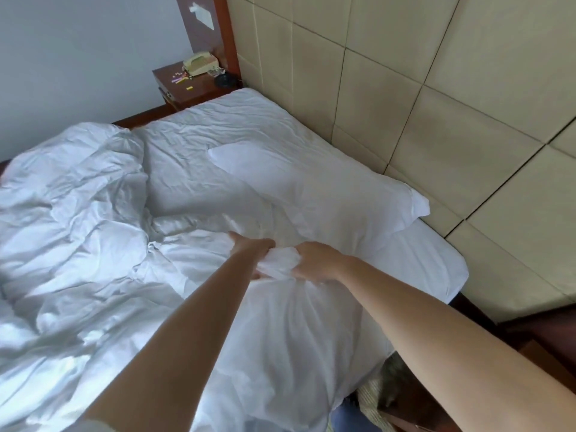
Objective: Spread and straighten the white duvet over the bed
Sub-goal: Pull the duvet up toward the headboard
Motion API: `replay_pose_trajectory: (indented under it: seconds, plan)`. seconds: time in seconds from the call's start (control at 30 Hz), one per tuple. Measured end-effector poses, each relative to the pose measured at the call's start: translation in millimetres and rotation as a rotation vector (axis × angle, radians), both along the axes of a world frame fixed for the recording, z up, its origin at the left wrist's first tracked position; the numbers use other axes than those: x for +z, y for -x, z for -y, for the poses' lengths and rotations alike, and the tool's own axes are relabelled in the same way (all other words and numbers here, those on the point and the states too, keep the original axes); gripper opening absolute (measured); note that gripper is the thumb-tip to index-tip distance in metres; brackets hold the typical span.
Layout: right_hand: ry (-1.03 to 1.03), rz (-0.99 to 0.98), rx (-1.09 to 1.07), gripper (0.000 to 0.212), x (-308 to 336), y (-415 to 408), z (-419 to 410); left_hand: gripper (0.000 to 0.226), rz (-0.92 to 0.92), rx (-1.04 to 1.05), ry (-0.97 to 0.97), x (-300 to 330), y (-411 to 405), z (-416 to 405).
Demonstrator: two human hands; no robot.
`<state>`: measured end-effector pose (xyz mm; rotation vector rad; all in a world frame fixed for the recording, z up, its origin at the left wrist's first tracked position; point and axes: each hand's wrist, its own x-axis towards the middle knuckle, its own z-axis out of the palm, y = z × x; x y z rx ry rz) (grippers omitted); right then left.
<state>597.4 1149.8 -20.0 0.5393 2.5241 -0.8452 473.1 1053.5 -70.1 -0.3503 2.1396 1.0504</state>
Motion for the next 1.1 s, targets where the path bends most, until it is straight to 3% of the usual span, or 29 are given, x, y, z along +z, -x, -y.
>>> replay_pose_trajectory:
  seconds: [0.07, 0.13, 0.2, 0.3, 0.43, 0.5, 0.57, 0.63, 0.77, 0.87, 0.97, 1.03, 1.1]
  plan:
    - [-0.020, 0.009, 0.007, 0.032, 10.2, -4.9, -19.1, 0.106, 0.113, 0.003, -0.041, -8.3, 10.2, -14.5]
    - [0.002, -0.004, -0.014, 0.024, 19.7, -8.7, -42.1, 0.090, 0.131, -0.063, -0.095, -12.6, 19.6, -34.6]
    - [0.018, -0.055, -0.030, 0.012, 32.0, -11.6, -72.1, 0.074, 0.055, -0.068, -0.146, -5.4, 20.9, -66.4]
    - [0.081, -0.168, -0.184, 0.005, 62.4, -26.6, -130.5, 0.079, -0.111, 0.110, -0.376, 47.0, 6.3, -144.0]
    - [0.269, -0.335, -0.546, 0.010, 88.9, -57.9, -215.9, 0.088, -0.337, -0.086, -0.586, 130.9, -16.7, -260.1]
    - [0.327, -0.304, -0.616, 0.009, 84.2, -74.9, -248.6, 0.088, -0.377, -0.200, -0.602, 146.7, -39.9, -302.6]
    - [0.370, -0.152, -0.628, 0.012, 59.9, -94.3, -276.9, 0.092, -0.320, -0.352, -0.545, 129.6, -64.1, -333.3]
    - [0.412, 0.030, -0.668, 0.028, 23.9, -112.9, -299.6, 0.095, -0.186, -0.474, -0.465, 89.2, -81.8, -350.4]
    - [0.377, 0.245, -0.722, 0.045, -56.0, -132.0, -322.9, 0.090, 0.042, -0.550, -0.385, 9.1, -96.9, -351.5]
    - [0.340, 0.346, -0.702, 0.051, -97.7, -131.5, -317.8, 0.084, 0.001, -0.596, -0.335, -31.5, -94.6, -338.0]
    - [0.519, 0.310, -0.724, 0.042, -101.4, -120.9, -318.5, 0.086, -0.097, -0.650, -0.291, -53.4, -82.1, -326.3]
    - [0.721, 0.102, -0.900, 0.046, -100.3, -115.2, -331.5, 0.086, -0.108, -0.599, -0.321, -55.6, -75.6, -326.3]
    - [0.670, -0.056, -1.049, 0.048, -108.5, -111.8, -344.7, 0.078, -0.138, -0.584, -0.339, -57.5, -72.0, -329.1]
